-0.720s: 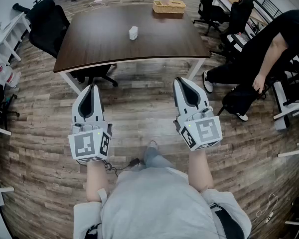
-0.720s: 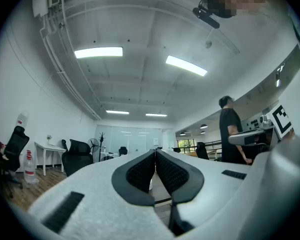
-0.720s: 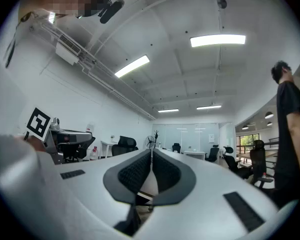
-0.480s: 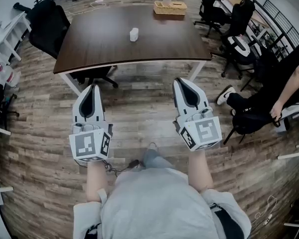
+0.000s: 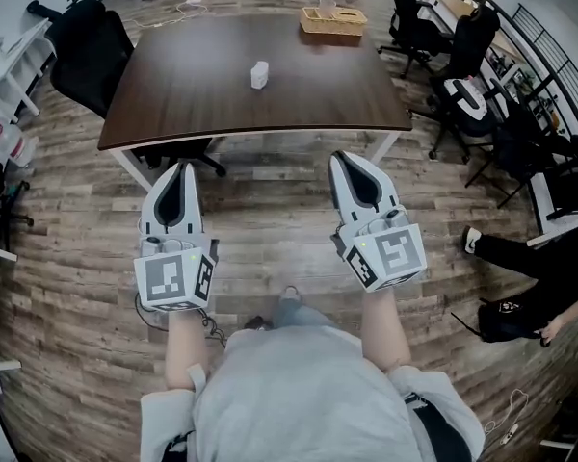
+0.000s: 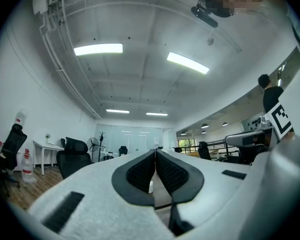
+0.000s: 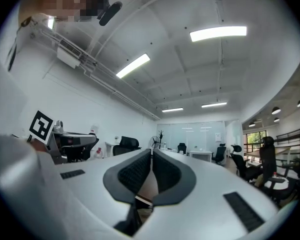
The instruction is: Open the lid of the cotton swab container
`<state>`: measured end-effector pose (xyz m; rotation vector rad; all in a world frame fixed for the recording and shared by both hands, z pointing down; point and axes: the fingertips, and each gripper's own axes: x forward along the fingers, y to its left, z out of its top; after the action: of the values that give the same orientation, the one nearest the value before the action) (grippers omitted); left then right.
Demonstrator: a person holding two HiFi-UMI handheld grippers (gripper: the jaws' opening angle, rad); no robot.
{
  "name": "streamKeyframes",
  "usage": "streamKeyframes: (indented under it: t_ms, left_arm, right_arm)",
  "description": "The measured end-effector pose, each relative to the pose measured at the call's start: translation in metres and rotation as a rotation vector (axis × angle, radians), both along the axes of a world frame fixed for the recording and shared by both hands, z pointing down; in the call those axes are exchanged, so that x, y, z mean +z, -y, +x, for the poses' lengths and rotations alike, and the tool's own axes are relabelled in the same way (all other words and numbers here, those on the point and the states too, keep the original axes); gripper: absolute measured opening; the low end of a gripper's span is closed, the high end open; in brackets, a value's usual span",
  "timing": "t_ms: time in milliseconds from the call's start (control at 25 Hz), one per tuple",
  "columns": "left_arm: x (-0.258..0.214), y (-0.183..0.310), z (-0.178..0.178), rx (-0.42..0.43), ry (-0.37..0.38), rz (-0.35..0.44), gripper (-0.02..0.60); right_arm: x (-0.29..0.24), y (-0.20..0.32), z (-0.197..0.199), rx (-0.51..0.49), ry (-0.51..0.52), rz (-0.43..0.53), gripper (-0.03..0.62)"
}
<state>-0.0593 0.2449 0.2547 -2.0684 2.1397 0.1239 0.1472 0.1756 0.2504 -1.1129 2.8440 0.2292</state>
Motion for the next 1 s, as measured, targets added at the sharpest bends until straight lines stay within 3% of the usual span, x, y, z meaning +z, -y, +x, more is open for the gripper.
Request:
streamKeyframes:
  t_ms: [480, 800, 1000]
  left_arm:
    - [-0.008, 0.072, 0.008, -0.049, 0.013, 0.017, 0.012]
    - [-0.012, 0.101, 0.029, -0.029, 0.041, 0.024, 0.012]
    - [-0.008, 0.122, 0.021, -0.039, 0.035, 0.007, 0.012]
  right_arm:
    - [0.001, 0.078, -0.007, -0.074, -0.016, -0.004, 0.017]
    - [0.005, 0.104, -0.007, -0.116, -0.008, -0.012, 0.017]
    - [0.01, 0.126, -0.012, -0.119, -0.003, -0.028, 0.017]
